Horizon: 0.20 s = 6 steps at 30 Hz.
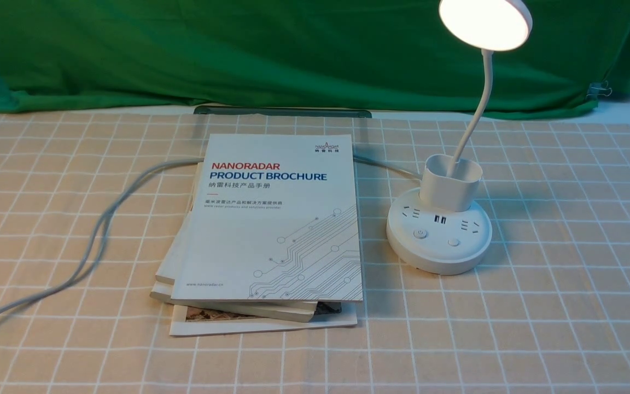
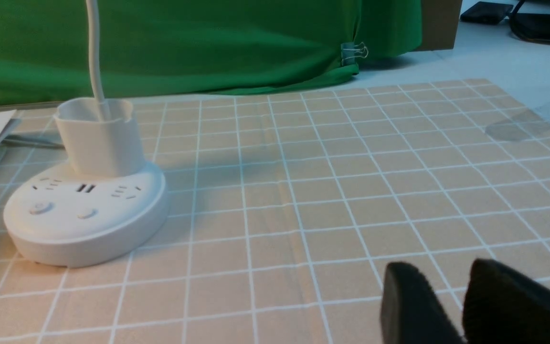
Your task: Turn on the table lamp on the light coffee tablecloth with your hand.
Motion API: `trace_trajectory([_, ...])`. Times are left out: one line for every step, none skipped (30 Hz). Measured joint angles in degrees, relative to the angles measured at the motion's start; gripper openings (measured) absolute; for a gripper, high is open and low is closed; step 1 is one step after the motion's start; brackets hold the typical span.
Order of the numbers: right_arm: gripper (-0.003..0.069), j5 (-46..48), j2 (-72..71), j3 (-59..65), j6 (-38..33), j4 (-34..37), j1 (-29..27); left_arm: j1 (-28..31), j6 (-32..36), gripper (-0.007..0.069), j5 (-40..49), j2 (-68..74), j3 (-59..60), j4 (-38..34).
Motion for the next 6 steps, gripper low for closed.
trace_trajectory([0.0241,0.0,0.0,0.0,0.0,0.0,0.0,0.0,0.0,0.0021,0.0,0.0,0.0,0.0])
trace_trajectory([0.0241,0.05,0.0,0.0,0.0,0.0,0.0,0.0,0.0,0.0021,0.0,0.0,0.0,0.0])
trace_trajectory([0.0241,0.05,0.0,0.0,0.0,0.0,0.0,0.0,0.0,0.0021,0.0,0.0,0.0,0.0])
trace_trajectory([0.0241,0.05,0.0,0.0,0.02,0.0,0.0,0.0,0.0,0.0021,0.0,0.0,0.0,0.0])
trace_trajectory([0.0241,0.05,0.0,0.0,0.07,0.0,0.0,0.0,0.0,0.0021,0.0,0.0,0.0,0.0])
trace_trajectory([0.0241,0.13,0.0,0.0,0.02,0.0,0.0,0.0,0.0,0.0021,0.0,0.0,0.0,0.0])
